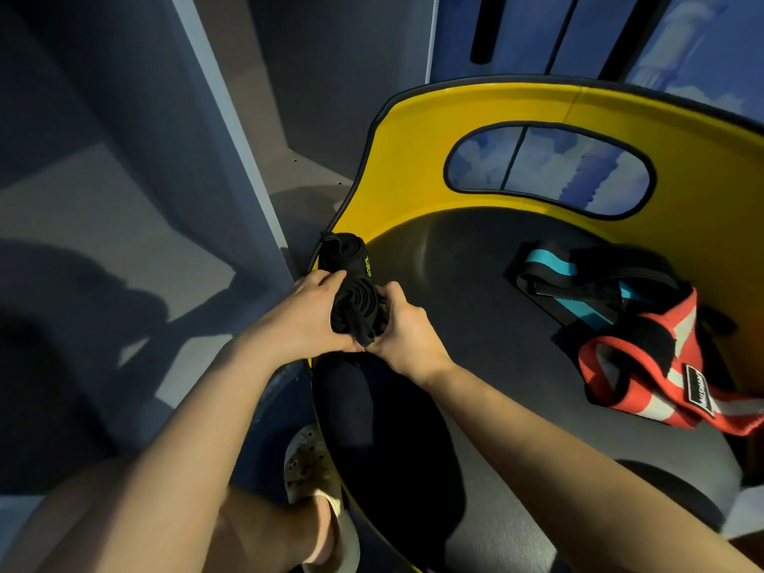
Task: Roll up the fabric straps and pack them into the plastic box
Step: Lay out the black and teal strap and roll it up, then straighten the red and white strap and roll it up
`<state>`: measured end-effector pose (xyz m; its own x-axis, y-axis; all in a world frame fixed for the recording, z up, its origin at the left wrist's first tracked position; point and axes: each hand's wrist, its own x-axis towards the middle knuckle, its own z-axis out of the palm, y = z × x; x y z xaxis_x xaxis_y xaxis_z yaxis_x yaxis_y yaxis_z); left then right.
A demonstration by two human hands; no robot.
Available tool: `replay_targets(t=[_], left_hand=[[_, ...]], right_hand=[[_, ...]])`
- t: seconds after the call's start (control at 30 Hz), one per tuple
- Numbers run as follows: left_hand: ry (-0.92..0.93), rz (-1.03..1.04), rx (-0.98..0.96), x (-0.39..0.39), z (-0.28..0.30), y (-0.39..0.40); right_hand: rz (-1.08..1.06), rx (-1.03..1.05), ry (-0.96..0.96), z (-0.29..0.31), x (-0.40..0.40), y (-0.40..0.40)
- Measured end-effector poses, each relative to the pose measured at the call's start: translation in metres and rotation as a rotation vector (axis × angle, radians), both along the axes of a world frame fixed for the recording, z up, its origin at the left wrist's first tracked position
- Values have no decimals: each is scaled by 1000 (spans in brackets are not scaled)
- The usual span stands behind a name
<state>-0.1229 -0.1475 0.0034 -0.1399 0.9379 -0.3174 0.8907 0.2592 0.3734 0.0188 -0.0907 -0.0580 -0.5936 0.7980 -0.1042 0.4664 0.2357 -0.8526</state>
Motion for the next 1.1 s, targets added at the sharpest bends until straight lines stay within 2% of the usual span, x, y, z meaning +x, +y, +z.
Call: replay_targets(t=[0.17, 0.37, 0.53, 0.67, 0.77, 0.9, 1.0, 1.1], left_hand=[[120, -14, 35, 8, -2, 1], [180, -10, -25, 13, -4, 5], [105, -26, -71, 16, 7, 8], [87, -153, 0, 40, 30, 16], [-23, -224, 22, 70, 38, 28], [-128, -252, 109, 114, 31, 51], [-192, -274, 122, 140, 17, 64], [-201, -302, 93, 159, 5, 74]], right_hand=[[0, 46, -35, -1, -5, -1], [7, 72, -43, -6, -7, -9], [83, 34, -100, 3, 7, 0], [91, 145, -198, 20, 52, 16], [-13, 304, -263, 28, 98, 35], [-290, 483, -321, 37, 166, 75], [-455, 515, -464, 42, 211, 108], [-483, 474, -667, 38, 240, 131]])
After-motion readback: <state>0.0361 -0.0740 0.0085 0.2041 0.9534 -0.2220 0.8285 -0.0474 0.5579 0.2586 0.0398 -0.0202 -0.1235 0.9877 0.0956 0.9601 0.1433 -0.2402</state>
